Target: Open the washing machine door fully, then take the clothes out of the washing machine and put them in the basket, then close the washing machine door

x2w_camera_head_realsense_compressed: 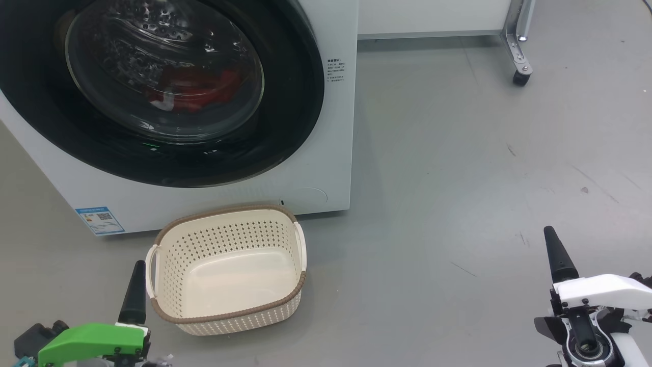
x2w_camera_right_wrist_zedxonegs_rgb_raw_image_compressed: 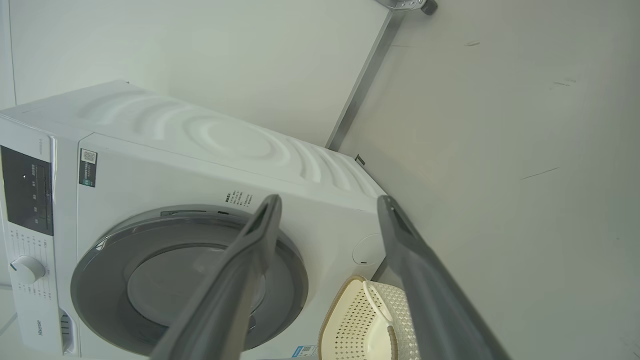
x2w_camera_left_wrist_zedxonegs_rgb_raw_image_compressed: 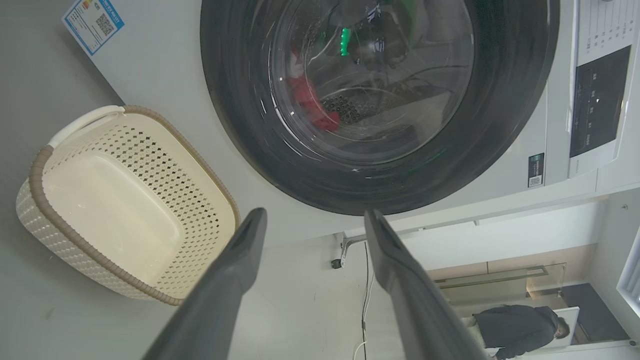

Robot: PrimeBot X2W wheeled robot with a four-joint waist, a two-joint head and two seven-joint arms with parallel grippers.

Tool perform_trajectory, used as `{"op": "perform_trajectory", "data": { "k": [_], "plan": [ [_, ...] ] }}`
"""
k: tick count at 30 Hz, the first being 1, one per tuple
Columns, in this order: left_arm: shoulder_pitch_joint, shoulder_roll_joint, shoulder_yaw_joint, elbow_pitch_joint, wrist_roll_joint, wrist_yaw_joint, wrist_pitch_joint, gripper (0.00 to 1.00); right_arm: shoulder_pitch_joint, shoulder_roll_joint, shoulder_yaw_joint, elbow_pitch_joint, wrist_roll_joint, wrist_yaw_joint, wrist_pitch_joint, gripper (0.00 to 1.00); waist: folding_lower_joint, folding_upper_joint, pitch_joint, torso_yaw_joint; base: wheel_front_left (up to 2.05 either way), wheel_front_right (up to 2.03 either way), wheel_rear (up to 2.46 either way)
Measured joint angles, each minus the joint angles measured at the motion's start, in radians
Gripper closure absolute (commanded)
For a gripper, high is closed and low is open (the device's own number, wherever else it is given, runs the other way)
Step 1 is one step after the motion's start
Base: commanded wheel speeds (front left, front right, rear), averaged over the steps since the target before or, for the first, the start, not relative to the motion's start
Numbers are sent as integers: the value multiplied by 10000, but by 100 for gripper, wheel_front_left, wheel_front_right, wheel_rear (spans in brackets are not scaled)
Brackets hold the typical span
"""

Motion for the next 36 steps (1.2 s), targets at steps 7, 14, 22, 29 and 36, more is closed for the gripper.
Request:
{"op": "perform_trajectory", "data": {
  "k": [7, 14, 22, 29, 36],
  "plan": [
    [-50, 221, -297, 79, 767, 0, -268, 0, -270, -290, 453, 44, -865, 0, -251, 0, 0, 0, 10, 5, 0, 0, 0],
    [-86, 395, -558, 180, 1639, 0, -487, 0, -503, -548, 892, 163, -1724, 0, -454, 0, 0, 0, 18, 12, 0, 0, 0],
    [-286, 564, -546, 167, 2972, 0, -761, 0, -779, -840, 1346, 341, -2888, 4, -765, 0, 0, 0, 21, 27, 0, 0, 0],
    [-286, 594, -546, 163, 4207, 0, -982, 0, -1037, -1060, 1624, 502, -4000, 2, -970, 0, 0, 0, 32, 28, 0, 0, 0],
    [-286, 616, -545, 138, 5371, 4, -1177, 0, -1309, -1198, 1814, 512, -4911, -4, -1156, 0, 0, 0, 53, 26, 0, 0, 0]
  ]
}}
